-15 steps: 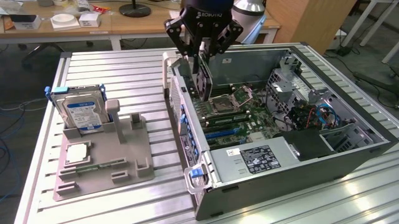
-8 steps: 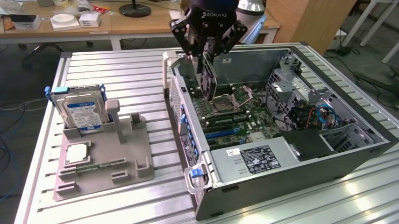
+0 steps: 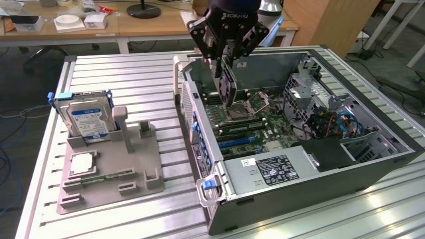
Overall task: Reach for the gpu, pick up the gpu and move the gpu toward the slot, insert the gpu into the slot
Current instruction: 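Pick up the gpu and move the gpu toward the slot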
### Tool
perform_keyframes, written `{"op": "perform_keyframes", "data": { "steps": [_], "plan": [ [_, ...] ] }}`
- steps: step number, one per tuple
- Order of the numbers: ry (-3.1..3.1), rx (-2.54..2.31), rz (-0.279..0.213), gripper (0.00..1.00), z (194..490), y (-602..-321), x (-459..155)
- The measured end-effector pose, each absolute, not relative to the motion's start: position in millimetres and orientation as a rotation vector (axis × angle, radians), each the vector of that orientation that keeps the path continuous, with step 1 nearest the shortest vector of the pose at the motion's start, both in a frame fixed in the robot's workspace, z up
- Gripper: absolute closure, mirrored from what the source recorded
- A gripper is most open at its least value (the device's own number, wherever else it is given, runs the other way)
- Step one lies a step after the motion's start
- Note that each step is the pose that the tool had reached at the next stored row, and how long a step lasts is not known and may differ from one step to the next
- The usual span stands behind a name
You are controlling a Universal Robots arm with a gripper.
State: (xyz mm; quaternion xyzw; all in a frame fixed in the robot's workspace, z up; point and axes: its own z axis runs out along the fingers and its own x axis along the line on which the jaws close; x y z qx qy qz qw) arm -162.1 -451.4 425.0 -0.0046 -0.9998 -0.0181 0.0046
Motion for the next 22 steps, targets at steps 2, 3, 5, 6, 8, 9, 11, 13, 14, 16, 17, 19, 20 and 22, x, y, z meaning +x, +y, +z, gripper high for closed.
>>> {"op": "perform_keyframes", "data": {
  "steps": [2,3,5,6,8,9,11,13,14,16,17,19,20,22],
  "plan": [
    [-3.132,-0.014,-0.057,0.74,425.0,-451.4,-159.6],
    [-3.132,-0.014,-0.057,0.74,425.0,-451.4,-158.4],
    [-3.132,-0.014,-0.057,0.74,425.0,-451.4,-156.0],
    [-3.132,-0.014,-0.057,0.74,425.0,-451.4,-154.7],
    [-3.132,-0.015,-0.057,0.74,425.0,-451.3,-152.3],
    [-3.132,-0.014,-0.057,0.74,425.0,-451.4,-150.9],
    [-3.132,-0.014,-0.057,0.74,425.0,-451.4,-148.1],
    [-3.132,-0.014,-0.057,0.74,425.0,-451.4,-145.1],
    [-3.132,-0.014,-0.057,0.74,425.0,-451.4,-143.7],
    [-3.132,-0.014,-0.057,0.74,425.0,-451.4,-141.0],
    [-3.132,-0.014,-0.057,0.74,425.0,-451.4,-139.7],
    [-3.132,-0.015,-0.056,0.74,425.0,-451.3,-137.1],
    [-3.132,-0.014,-0.056,0.74,425.1,-451.3,-135.8],
    [-3.132,-0.014,-0.057,0.74,425.0,-451.3,-132.9]
  ]
}}
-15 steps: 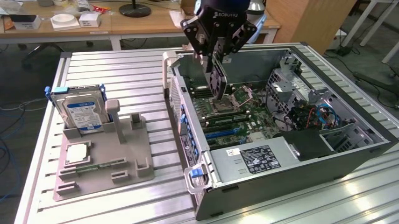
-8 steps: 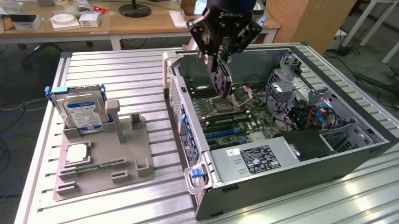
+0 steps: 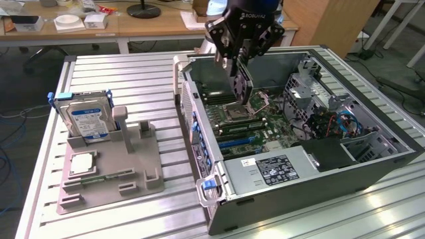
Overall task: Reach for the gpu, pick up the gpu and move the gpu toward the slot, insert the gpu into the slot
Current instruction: 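Pick up the gpu and move the gpu toward the slot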
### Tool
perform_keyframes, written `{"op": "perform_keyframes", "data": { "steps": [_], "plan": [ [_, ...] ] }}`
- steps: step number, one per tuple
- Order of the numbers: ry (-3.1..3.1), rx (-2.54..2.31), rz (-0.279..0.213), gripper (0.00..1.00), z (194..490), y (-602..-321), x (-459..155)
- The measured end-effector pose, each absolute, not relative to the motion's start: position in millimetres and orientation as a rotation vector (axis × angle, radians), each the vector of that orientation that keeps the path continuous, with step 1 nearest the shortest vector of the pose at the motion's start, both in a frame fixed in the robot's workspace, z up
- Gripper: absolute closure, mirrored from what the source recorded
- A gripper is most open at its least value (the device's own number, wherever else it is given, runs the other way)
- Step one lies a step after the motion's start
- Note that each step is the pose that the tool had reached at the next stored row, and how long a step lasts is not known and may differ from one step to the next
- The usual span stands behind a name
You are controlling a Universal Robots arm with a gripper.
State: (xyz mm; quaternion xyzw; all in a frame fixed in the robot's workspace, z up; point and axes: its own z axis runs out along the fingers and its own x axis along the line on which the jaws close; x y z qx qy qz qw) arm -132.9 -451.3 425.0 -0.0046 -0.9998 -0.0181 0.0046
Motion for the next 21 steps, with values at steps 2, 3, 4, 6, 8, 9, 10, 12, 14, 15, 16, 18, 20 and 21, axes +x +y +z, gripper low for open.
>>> {"op": "perform_keyframes", "data": {
  "steps": [2,3,4,6,8,9,10,12,14,15,16,18,20,21],
  "plan": [
    [-3.132,-0.014,-0.057,0.74,425.0,-451.3,-130.3],
    [-3.132,-0.015,-0.057,0.74,425.0,-451.3,-129.0],
    [-3.132,-0.014,-0.057,0.74,425.0,-451.3,-127.6],
    [-3.132,-0.014,-0.057,0.74,425.0,-451.4,-125.0],
    [-3.132,-0.014,-0.057,0.74,425.0,-451.4,-122.2],
    [-3.132,-0.014,-0.057,0.74,425.0,-451.3,-120.8],
    [-3.132,-0.014,-0.057,0.74,425.0,-451.3,-119.4],
    [-3.132,-0.014,-0.057,0.74,425.0,-451.3,-116.7],
    [-3.132,-0.014,-0.057,0.74,425.0,-451.3,-113.9],
    [-3.132,-0.014,-0.057,0.74,425.0,-451.3,-112.6],
    [-3.132,-0.014,-0.057,0.74,425.0,-451.4,-111.3],
    [-3.132,-0.014,-0.057,0.74,425.0,-451.4,-108.6],
    [-3.132,-0.014,-0.057,0.74,425.0,-451.3,-105.9],
    [-3.132,-0.014,-0.057,0.74,425.0,-451.4,-104.5]
  ]
}}
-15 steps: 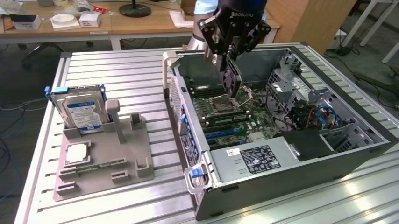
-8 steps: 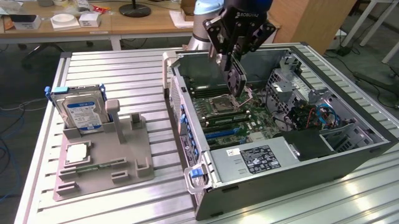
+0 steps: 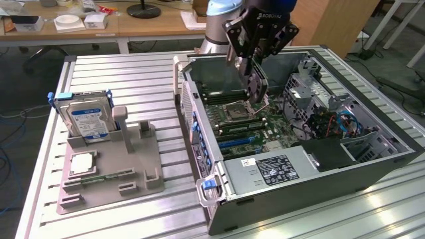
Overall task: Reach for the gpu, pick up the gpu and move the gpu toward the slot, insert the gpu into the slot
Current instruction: 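Pick up the gpu and move the gpu toward the slot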
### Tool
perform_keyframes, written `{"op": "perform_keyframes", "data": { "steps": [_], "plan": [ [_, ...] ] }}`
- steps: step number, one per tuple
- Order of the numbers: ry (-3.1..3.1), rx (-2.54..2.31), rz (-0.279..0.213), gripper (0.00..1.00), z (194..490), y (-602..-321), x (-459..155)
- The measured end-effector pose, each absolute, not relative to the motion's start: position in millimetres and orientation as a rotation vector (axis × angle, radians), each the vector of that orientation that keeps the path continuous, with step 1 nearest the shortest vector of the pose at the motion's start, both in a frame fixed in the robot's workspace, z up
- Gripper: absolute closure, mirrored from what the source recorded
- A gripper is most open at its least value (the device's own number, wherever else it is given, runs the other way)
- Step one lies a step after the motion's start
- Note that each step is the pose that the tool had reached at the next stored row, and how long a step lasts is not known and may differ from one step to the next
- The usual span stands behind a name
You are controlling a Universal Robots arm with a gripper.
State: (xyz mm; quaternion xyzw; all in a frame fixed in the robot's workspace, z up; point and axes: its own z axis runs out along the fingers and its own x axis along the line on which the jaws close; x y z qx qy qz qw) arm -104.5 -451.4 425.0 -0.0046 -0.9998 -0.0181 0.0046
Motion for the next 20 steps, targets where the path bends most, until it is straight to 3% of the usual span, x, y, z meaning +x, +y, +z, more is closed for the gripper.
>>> {"op": "perform_keyframes", "data": {
  "steps": [20],
  "plan": [
    [-3.132,-0.014,-0.057,0.74,425.0,-451.4,-74.3]
  ]
}}
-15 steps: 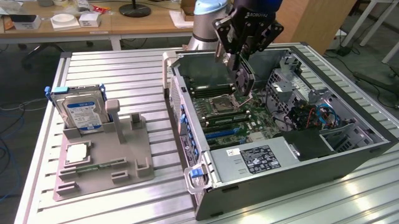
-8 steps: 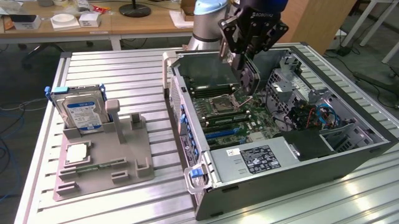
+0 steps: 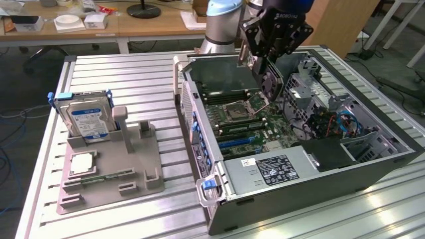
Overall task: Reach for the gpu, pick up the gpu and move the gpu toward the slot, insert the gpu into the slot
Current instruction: 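Pick up the gpu and move the gpu toward the slot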
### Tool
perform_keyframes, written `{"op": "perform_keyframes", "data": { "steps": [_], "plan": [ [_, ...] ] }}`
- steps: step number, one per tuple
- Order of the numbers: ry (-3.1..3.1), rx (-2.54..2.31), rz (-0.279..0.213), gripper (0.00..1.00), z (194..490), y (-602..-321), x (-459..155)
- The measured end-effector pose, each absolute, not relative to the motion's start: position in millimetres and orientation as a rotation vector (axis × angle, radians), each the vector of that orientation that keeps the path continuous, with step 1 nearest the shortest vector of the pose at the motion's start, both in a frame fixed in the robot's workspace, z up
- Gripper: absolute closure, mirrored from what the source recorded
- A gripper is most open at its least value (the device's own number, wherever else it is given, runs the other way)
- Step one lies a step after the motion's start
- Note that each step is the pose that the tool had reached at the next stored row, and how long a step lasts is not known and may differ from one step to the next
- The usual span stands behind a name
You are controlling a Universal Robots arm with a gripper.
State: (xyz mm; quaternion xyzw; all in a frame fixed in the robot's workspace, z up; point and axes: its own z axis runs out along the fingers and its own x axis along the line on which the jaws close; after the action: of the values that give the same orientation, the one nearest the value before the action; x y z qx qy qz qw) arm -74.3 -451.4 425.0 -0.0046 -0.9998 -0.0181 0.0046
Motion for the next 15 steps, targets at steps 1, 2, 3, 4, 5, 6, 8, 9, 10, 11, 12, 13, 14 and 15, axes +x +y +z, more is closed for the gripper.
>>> {"op": "perform_keyframes", "data": {
  "steps": [1,2,3,4,5,6,8,9,10,11,12,13,14,15],
  "plan": [
    [-3.132,-0.014,-0.057,0.74,425.0,-451.4,-72.7],
    [-3.132,-0.015,-0.056,0.74,425.0,-451.4,-71.2],
    [-3.132,-0.015,-0.057,0.74,425.0,-451.4,-69.7],
    [-3.132,-0.014,-0.057,0.74,425.0,-451.4,-68.1],
    [-3.132,-0.014,-0.056,0.74,425.0,-451.3,-66.5],
    [-3.132,-0.014,-0.057,0.74,425.0,-451.4,-65.0],
    [-3.132,-0.014,-0.057,0.74,425.0,-451.4,-61.8],
    [-3.132,-0.014,-0.057,0.74,425.0,-451.4,-60.3],
    [-3.132,-0.014,-0.057,0.74,425.0,-451.4,-58.8],
    [-3.132,-0.014,-0.057,0.74,425.0,-451.4,-57.3],
    [-3.132,-0.014,-0.057,0.74,425.0,-451.4,-55.7],
    [-3.132,-0.014,-0.057,0.74,425.0,-451.4,-54.1],
    [-3.132,-0.014,-0.057,0.74,425.0,-451.4,-52.7],
    [-3.132,-0.014,-0.057,0.74,425.0,-451.4,-51.6]
  ]
}}
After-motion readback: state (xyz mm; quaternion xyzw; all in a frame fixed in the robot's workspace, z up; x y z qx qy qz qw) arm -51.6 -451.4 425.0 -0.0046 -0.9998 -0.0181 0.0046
